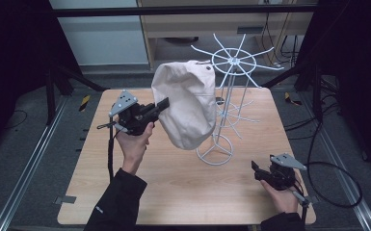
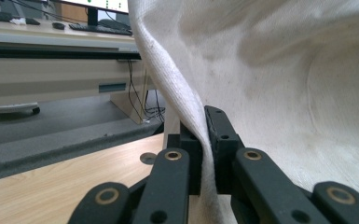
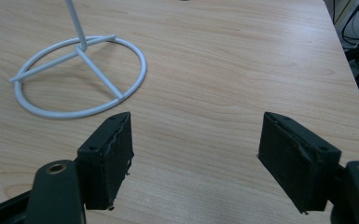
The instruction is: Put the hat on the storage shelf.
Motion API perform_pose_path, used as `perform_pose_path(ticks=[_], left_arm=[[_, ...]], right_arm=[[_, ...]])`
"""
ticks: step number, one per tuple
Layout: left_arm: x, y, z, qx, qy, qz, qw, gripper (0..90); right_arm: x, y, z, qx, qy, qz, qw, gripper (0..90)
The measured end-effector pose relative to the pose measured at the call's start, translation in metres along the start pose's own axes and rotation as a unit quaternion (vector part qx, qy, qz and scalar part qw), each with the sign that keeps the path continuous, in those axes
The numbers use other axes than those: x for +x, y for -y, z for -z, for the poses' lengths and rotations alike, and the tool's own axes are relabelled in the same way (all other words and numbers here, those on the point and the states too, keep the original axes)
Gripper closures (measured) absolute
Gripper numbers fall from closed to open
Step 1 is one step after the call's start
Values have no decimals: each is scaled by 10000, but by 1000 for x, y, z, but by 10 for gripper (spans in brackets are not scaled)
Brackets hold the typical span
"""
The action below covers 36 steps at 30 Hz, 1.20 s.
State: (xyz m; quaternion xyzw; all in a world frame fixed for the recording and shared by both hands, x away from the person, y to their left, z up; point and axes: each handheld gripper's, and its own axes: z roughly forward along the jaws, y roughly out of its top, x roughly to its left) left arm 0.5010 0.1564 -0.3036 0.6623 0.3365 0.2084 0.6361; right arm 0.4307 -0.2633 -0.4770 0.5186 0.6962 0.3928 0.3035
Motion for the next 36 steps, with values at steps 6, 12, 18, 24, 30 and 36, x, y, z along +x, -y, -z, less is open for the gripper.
perform_pose_path(ticks=[6, 12, 18, 24, 30, 36], left_arm=[[-2, 5, -5, 162, 33, -90, 9998, 853], [-2, 11, -7, 300, 81, -113, 9995, 829], [-1, 15, -8, 381, 68, -152, 9991, 777], [2, 18, -6, 418, 74, -131, 9990, 690], [2, 20, 3, 421, 35, -239, 9988, 565], [-1, 19, 16, 429, -41, -361, 9984, 484]], right_arm=[[0, 0, 0, -11, 11, 15, 10000, 261], [0, 0, -1, -14, 11, 20, 10000, 261], [0, 0, -1, -10, 15, 20, 10000, 259], [0, 0, -1, -15, 22, 26, 10000, 259], [0, 0, -1, 1, 18, 7, 10000, 258], [0, 1, -1, -5, 26, 25, 10000, 257]])
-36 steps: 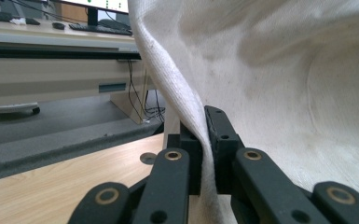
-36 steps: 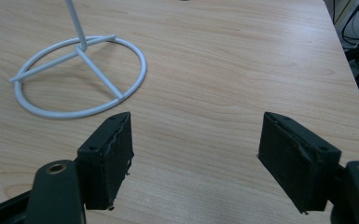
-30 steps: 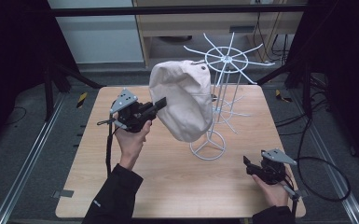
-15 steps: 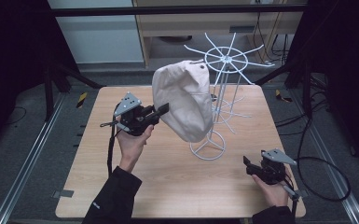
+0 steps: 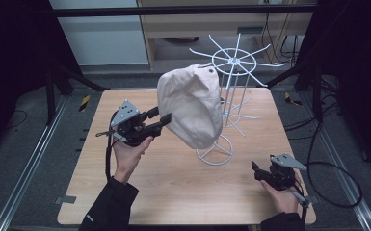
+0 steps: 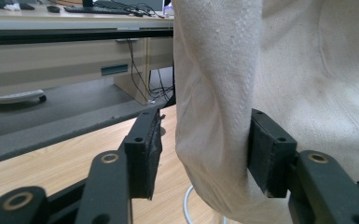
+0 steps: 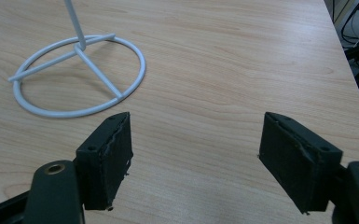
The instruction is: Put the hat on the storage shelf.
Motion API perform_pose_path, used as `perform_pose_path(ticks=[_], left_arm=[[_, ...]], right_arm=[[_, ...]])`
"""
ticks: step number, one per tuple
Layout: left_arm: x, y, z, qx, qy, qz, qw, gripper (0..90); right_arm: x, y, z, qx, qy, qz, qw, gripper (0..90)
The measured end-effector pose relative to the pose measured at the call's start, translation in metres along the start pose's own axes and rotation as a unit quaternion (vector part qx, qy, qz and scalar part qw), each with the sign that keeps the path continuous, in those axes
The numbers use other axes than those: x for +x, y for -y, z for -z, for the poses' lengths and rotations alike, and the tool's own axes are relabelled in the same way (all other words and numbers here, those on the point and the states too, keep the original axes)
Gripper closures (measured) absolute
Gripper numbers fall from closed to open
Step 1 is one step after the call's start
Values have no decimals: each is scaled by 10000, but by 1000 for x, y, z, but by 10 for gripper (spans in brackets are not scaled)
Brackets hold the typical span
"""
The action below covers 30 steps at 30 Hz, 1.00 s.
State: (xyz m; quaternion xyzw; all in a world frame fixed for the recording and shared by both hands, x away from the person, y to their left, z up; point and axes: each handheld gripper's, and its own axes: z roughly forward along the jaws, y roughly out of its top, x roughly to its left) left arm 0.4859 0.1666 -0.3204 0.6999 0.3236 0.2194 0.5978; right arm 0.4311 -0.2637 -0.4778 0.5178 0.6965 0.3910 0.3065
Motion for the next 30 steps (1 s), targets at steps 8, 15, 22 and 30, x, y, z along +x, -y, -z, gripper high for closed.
perform_pose_path(ticks=[8, 15, 22, 30], left_arm=[[1, 3, 30, 9, -127, -86, 9999, 464], [11, 15, 57, 59, -373, -20, 9993, 450], [28, 45, 75, 398, -766, 85, 9962, 424], [50, 100, 83, 1040, -1137, 229, 9878, 390]], right_arm=[[0, 0, 0, 12, -3, -19, 10000, 256], [0, 0, 0, 12, 6, -24, 10000, 256], [0, 1, 1, 27, 11, -56, 10000, 253], [0, 1, 1, 26, 18, -68, 10000, 239]])
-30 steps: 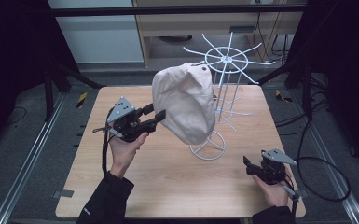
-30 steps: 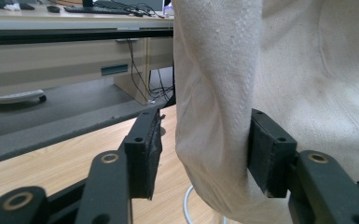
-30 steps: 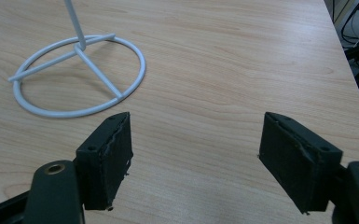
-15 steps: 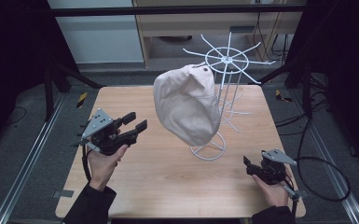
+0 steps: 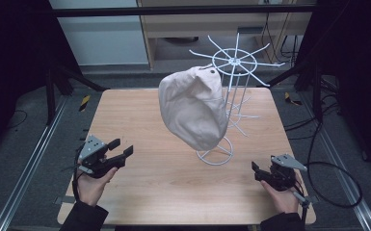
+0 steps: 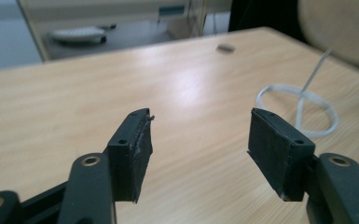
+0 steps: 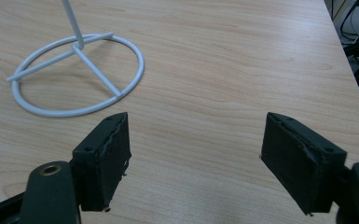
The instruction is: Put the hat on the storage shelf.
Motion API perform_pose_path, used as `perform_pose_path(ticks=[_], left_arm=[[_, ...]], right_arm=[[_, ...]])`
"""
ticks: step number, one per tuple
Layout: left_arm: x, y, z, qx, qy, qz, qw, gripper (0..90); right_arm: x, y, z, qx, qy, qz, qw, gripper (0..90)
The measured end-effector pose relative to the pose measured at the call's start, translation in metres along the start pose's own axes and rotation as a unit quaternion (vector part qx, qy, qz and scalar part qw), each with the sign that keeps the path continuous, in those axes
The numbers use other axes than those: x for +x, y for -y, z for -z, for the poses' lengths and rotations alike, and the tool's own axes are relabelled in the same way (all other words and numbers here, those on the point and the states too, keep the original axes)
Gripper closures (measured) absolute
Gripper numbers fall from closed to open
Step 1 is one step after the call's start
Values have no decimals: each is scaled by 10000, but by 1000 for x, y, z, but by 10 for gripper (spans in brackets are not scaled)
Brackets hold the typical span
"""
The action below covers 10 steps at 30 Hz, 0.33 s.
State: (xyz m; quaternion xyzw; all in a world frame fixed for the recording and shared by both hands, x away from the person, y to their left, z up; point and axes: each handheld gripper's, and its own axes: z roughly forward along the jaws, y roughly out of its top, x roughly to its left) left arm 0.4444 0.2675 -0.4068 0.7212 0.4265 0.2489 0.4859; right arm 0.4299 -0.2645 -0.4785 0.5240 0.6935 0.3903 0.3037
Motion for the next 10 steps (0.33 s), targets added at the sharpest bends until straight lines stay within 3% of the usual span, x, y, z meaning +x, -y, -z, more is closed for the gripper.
perform_pose_path(ticks=[4, 7, 10], left_arm=[[15, 28, -8, 352, -252, 32, 9991, 373], [28, 44, -12, 628, -465, 132, 9969, 362], [36, 52, -14, 760, -504, 300, 9954, 356]], right_arm=[[-1, 1, -1, 8, -26, -44, 10000, 237], [-1, 1, -1, 12, -38, -46, 10000, 237], [0, 1, -1, -1, -72, -77, 9999, 237]])
